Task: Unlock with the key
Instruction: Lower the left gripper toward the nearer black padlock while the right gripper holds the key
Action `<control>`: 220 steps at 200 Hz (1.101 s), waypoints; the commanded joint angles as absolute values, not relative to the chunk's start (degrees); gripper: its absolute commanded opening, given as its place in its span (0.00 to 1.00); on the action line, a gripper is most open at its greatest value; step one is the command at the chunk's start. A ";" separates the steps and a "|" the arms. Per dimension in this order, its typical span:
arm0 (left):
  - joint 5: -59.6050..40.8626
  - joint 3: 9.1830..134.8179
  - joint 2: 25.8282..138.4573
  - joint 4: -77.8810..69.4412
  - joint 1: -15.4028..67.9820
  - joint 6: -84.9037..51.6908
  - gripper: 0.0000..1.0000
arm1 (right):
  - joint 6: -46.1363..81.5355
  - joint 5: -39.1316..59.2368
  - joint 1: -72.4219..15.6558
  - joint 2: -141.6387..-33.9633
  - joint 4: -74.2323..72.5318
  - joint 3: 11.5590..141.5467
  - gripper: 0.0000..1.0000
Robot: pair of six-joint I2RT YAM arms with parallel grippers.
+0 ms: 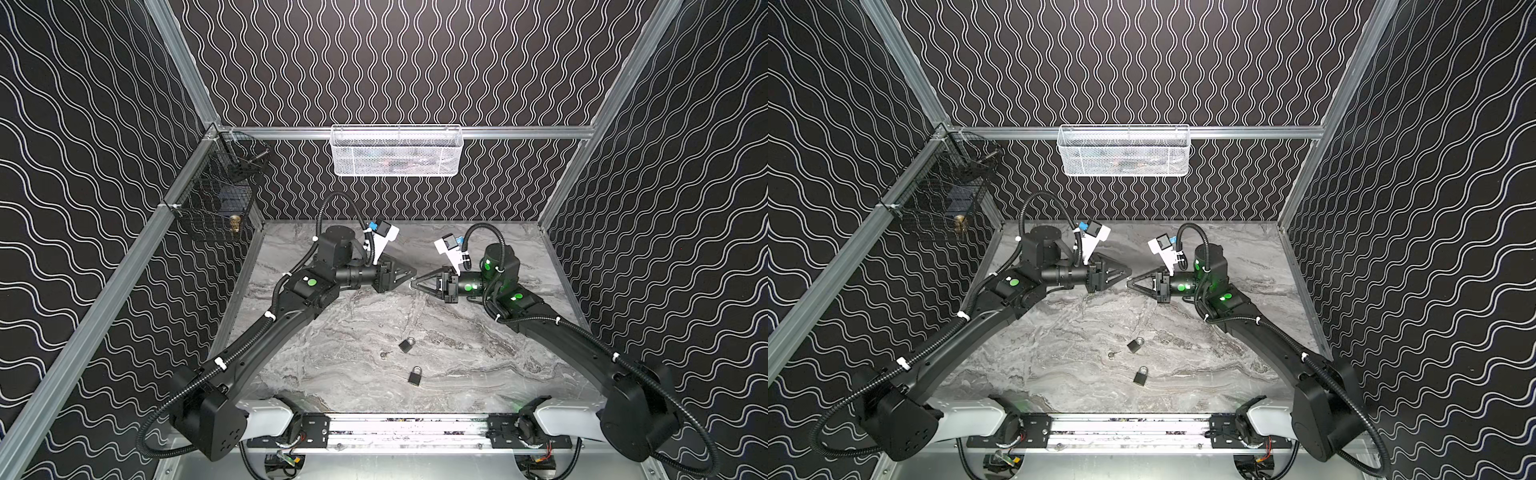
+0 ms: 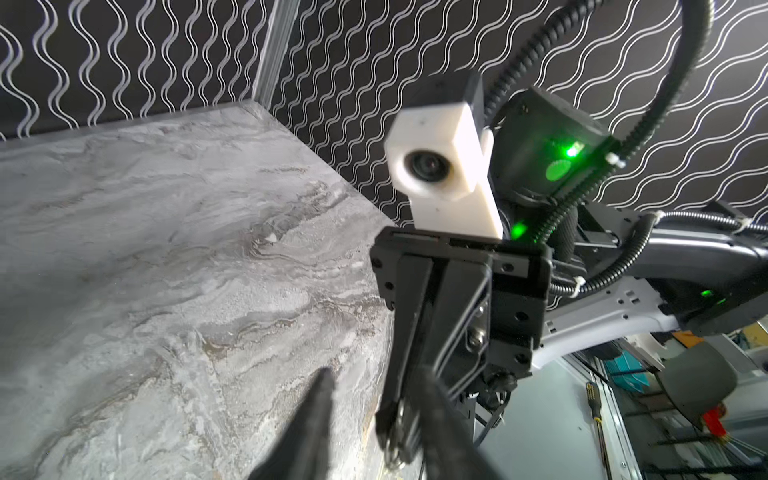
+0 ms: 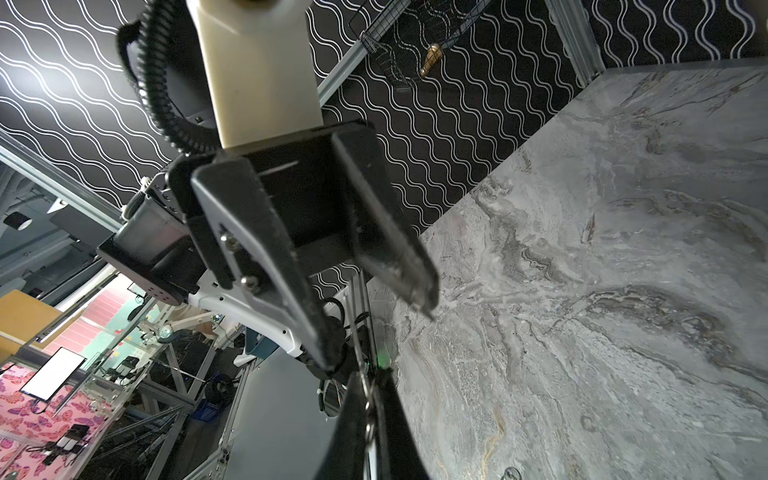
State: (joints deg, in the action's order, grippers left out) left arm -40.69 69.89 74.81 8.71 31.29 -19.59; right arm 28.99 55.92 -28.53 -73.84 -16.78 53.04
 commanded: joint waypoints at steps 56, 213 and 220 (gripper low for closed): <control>-23.42 67.56 69.96 16.66 34.52 -25.90 0.57 | 25.90 44.02 -27.08 -66.57 0.41 49.02 0.00; 8.57 65.53 84.55 43.92 69.23 -36.50 0.68 | 40.13 34.92 -25.40 -60.32 0.75 26.88 0.00; 8.37 65.07 85.27 43.34 69.59 -37.17 0.68 | 40.69 34.52 -24.49 -60.40 0.62 26.49 0.00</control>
State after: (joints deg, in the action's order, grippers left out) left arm 5.69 65.93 83.46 42.17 68.66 -34.13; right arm 38.57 35.44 -25.39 -60.07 3.03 27.62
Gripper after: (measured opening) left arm 0.683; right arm 0.070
